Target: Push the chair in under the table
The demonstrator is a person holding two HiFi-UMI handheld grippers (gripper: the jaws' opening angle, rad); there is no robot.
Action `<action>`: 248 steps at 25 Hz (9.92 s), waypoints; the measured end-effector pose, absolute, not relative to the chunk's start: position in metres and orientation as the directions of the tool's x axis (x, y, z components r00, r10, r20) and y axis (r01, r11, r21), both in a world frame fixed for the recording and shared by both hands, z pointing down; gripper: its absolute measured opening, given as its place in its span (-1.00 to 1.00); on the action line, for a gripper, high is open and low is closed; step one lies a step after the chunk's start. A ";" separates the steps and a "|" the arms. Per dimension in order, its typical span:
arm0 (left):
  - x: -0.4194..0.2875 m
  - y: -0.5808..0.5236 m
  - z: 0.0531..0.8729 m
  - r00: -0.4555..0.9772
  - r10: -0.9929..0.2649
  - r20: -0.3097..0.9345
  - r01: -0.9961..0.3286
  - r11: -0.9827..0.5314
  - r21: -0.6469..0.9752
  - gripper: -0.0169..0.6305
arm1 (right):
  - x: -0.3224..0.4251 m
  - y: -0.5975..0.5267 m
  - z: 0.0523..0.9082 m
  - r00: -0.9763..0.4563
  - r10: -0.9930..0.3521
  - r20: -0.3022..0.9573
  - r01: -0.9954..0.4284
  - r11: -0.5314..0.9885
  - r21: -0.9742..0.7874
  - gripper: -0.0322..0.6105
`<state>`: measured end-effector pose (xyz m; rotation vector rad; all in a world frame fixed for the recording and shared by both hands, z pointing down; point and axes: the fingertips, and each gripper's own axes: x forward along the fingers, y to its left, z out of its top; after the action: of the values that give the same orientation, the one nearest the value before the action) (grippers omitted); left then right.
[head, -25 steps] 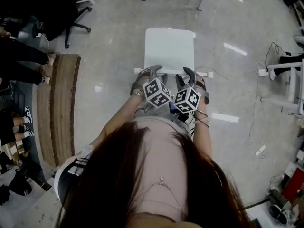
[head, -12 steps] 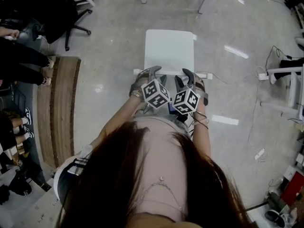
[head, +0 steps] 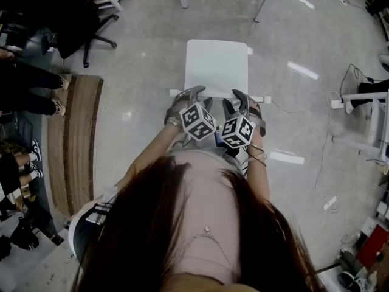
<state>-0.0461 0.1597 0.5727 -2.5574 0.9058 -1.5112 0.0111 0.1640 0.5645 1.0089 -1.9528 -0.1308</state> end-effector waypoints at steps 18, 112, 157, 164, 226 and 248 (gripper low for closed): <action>-0.039 0.128 0.570 0.353 -0.511 0.784 -0.483 -0.817 -0.315 -0.39 | 0.018 0.133 0.561 -0.280 -0.696 0.661 -0.582 0.671 0.460 -0.33; -0.032 -0.119 0.574 0.395 -0.510 0.764 -0.430 -0.838 -0.336 -0.38 | 0.024 -0.110 0.565 -0.263 -0.719 0.643 -0.603 0.643 0.472 -0.33; -0.016 -0.190 0.574 0.418 -0.503 0.757 -0.396 -0.851 -0.346 -0.39 | 0.040 -0.181 0.564 -0.249 -0.725 0.642 -0.624 0.627 0.467 -0.33; -0.013 -0.195 0.575 0.418 -0.504 0.756 -0.393 -0.851 -0.349 -0.39 | 0.043 -0.186 0.565 -0.252 -0.731 0.634 -0.623 0.624 0.471 -0.33; 0.038 -0.322 0.575 0.421 -0.503 0.755 -0.385 -0.852 -0.353 -0.39 | 0.093 -0.314 0.565 -0.255 -0.730 0.634 -0.633 0.622 0.461 -0.33; 0.051 -0.372 0.578 0.415 -0.502 0.759 -0.394 -0.851 -0.348 -0.39 | 0.106 -0.364 0.567 -0.270 -0.729 0.629 -0.626 0.629 0.460 -0.33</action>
<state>0.0508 -0.3721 0.5782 -2.5441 0.8093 -1.4254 0.1064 -0.3639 0.5671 1.0647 -1.9839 -0.1494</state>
